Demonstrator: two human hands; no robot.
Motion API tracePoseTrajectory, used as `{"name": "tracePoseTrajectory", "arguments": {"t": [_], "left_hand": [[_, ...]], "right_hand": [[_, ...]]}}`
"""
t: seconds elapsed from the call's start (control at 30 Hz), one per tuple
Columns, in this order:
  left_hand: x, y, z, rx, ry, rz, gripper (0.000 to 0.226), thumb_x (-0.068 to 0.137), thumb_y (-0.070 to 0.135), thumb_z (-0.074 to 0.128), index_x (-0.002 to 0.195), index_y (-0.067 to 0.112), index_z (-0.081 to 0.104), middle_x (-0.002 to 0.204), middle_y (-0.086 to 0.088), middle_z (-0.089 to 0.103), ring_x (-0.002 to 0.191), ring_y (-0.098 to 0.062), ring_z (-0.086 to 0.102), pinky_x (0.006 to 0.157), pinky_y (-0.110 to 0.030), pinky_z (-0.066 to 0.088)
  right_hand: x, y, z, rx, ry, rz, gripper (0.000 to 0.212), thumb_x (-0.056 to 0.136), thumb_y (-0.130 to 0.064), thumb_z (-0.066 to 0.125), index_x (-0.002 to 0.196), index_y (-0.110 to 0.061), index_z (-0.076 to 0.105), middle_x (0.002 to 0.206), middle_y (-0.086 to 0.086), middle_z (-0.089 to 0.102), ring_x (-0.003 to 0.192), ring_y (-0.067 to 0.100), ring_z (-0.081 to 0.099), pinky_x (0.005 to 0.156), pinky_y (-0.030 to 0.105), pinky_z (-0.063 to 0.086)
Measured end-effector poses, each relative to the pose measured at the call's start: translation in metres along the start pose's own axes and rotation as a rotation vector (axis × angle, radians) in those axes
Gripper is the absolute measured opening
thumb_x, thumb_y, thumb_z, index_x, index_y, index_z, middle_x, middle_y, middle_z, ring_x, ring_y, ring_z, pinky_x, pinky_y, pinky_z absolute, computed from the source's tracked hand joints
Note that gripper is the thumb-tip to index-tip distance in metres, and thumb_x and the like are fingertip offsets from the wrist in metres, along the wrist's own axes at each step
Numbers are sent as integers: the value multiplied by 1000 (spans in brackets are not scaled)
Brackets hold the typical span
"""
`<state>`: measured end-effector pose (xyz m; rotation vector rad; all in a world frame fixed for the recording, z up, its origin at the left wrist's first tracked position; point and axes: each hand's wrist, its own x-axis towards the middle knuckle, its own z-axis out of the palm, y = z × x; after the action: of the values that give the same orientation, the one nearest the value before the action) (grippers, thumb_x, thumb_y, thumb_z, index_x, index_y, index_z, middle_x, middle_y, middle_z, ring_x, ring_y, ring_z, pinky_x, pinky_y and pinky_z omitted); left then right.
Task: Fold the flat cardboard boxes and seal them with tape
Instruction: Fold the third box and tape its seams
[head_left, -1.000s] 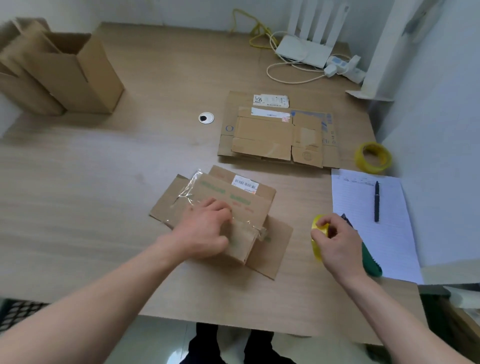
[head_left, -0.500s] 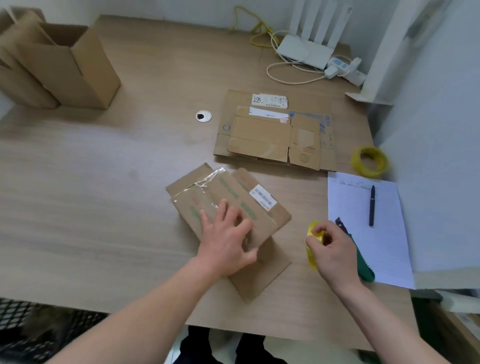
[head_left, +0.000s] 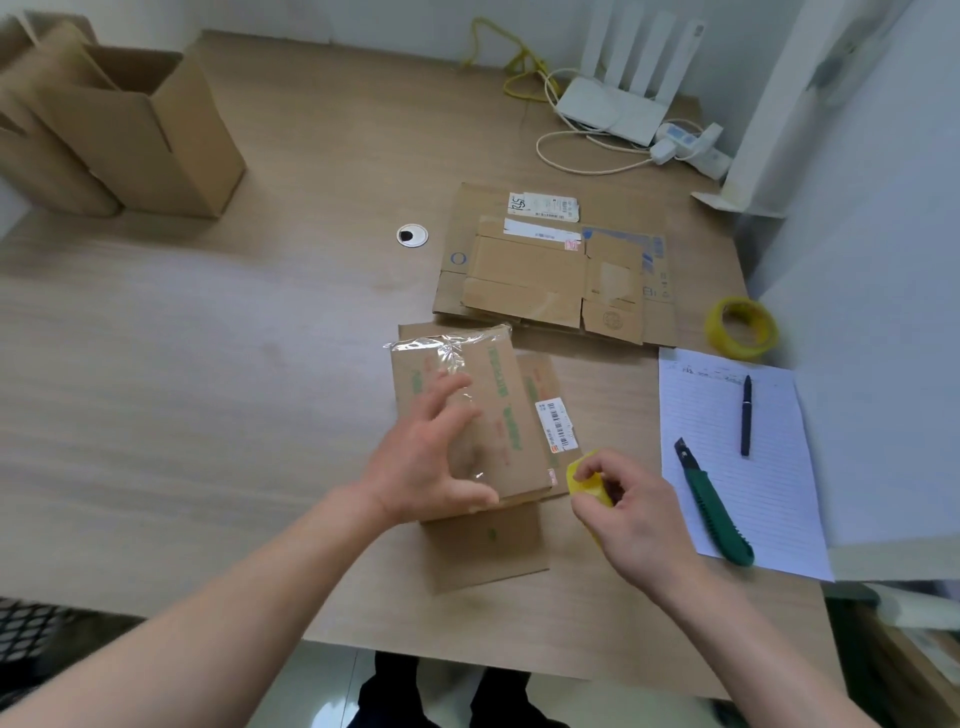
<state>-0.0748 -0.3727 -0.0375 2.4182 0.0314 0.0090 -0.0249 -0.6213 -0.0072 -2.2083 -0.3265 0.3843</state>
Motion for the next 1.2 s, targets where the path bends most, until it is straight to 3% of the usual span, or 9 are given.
{"name": "tracePoseTrajectory", "arguments": {"t": [0.1, 0.23, 0.33, 0.47, 0.7, 0.87, 1.0, 1.1, 1.2], "left_hand": [[-23, 20, 12, -164, 352, -29, 55, 68, 38, 83, 110, 8, 66, 125, 1, 57, 115, -13, 55, 94, -30, 49], [-47, 60, 33, -517, 221, -165, 38, 73, 45, 72, 97, 16, 74, 85, 2, 68, 78, -12, 61, 70, -31, 51], [-53, 73, 44, -670, 226, -288, 6, 75, 27, 78, 74, 32, 74, 73, 5, 68, 67, -5, 58, 67, -28, 48], [-57, 75, 49, -780, 224, -440, 19, 78, 8, 80, 69, 24, 75, 74, -3, 71, 69, -11, 61, 70, -38, 51], [-62, 74, 53, -817, 152, -478, 8, 81, 11, 76, 74, 14, 72, 65, 5, 64, 62, -7, 51, 61, -27, 41], [-60, 80, 52, -961, 183, -501, 25, 78, 4, 75, 94, 22, 72, 86, -7, 73, 80, -17, 65, 82, -38, 53], [-60, 85, 52, -800, 198, -392, 38, 74, 21, 70, 109, 37, 70, 101, -4, 64, 88, -22, 64, 83, -34, 55], [-59, 91, 52, -715, 261, -269, 47, 79, 24, 72, 126, 23, 65, 104, 0, 59, 91, -15, 64, 81, -35, 56], [-56, 95, 48, -573, 367, -162, 46, 83, 26, 71, 127, 14, 65, 106, 1, 60, 97, -16, 64, 81, -37, 56]], "right_hand": [[-4, -13, 0, -65, -102, -61, 24, 76, -12, 67, 80, -34, 59, 62, -15, 49, 58, 8, 42, 55, 26, 35], [-11, -36, 0, -183, -284, -205, 18, 76, -29, 61, 87, -43, 60, 79, -24, 55, 72, 4, 51, 61, 15, 35], [-13, -44, 4, -271, -378, -234, 18, 76, -31, 55, 92, -39, 60, 78, -15, 58, 79, 5, 53, 70, 25, 44], [-16, -44, 4, -290, -368, -193, 13, 78, -26, 63, 84, -35, 56, 68, -19, 54, 69, 3, 50, 59, 20, 36], [-19, -39, 0, -237, -395, -44, 22, 78, -26, 68, 89, -34, 50, 72, -6, 57, 63, 6, 48, 57, 25, 41], [-20, -37, -9, -5, -369, 49, 32, 69, -24, 71, 92, -35, 52, 79, -4, 59, 65, 17, 54, 68, 43, 50], [-19, -38, -11, 350, -325, 130, 38, 66, -13, 73, 90, -39, 58, 83, 8, 60, 66, 28, 58, 68, 52, 54], [-19, -35, -14, 471, -291, 129, 47, 75, 4, 77, 101, -32, 62, 88, 16, 67, 71, 31, 63, 68, 44, 54], [-19, -34, -15, 560, -247, 139, 44, 76, 7, 77, 107, -21, 66, 93, 17, 70, 74, 27, 68, 66, 35, 56]]}}
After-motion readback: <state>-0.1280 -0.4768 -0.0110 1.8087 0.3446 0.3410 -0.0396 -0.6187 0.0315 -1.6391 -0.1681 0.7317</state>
